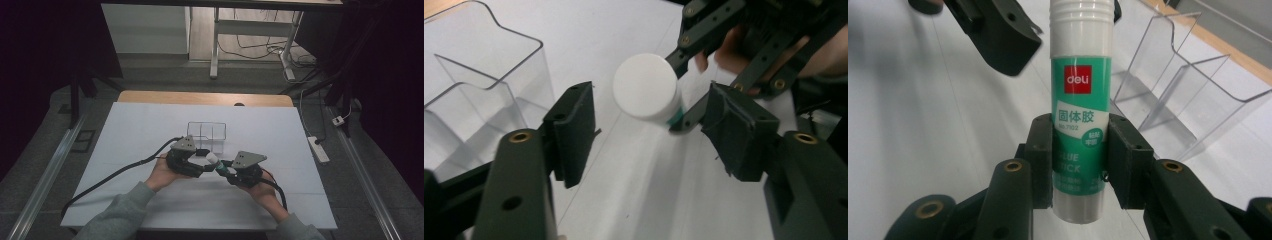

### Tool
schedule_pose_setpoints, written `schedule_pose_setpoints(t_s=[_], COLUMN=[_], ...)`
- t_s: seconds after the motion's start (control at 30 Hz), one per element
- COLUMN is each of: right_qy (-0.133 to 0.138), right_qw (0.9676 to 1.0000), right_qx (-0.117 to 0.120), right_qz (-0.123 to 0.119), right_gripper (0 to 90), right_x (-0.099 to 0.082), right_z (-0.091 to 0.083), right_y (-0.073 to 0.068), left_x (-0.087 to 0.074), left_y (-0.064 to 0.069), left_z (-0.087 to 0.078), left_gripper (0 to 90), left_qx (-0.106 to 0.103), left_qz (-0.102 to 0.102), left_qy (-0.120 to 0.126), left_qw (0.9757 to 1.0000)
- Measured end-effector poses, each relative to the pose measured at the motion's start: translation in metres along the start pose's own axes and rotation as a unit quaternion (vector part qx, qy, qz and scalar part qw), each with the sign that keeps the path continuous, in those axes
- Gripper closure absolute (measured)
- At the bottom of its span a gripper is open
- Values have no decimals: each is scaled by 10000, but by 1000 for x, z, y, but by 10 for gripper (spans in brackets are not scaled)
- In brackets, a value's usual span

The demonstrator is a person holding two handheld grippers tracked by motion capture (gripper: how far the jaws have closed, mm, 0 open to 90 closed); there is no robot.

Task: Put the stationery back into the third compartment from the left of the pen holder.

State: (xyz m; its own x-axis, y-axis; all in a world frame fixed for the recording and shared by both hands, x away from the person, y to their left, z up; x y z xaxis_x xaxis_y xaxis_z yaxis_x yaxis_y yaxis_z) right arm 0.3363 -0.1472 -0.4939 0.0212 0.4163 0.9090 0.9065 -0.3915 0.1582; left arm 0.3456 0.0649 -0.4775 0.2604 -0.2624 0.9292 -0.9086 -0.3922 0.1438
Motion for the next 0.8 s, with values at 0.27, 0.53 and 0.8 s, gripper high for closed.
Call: schedule_pose_setpoints(t_s=[0.27, 0.53, 0.8], right_qy=[190, 59, 23], right_qw=[9997, 9999, 9975], right_qx=[-100, -56, -212], right_qz=[130, 104, 678], right_gripper=[653, 643, 413], right_x=[0, -2, -6], right_z=[5, 9, -4], right_y=[-4, -6, 4], left_x=[2, 1, 19], left_y=[-1, -1, -5], left_z=[0, 0, -20], left_gripper=[603, 640, 641], left_qx=[-89, -171, 63], left_qz=[-150, -146, -93], left_qy=[201, 153, 433], left_qw=[9996, 9996, 9990])
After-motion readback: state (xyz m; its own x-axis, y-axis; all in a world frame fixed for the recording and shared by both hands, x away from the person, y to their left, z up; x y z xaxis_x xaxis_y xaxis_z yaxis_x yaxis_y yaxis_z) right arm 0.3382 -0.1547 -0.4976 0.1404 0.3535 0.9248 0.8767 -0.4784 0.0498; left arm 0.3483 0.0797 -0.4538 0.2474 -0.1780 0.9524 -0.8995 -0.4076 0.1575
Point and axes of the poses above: each handheld gripper's, and its own axes: z roughly forward along the jaws, x roughly out of its top, y roughly to its right, the point moved 2 cm from there along z, roughly forward along the jaws, and after that the axes turned 10 degrees about y, right-handed, at the moved point
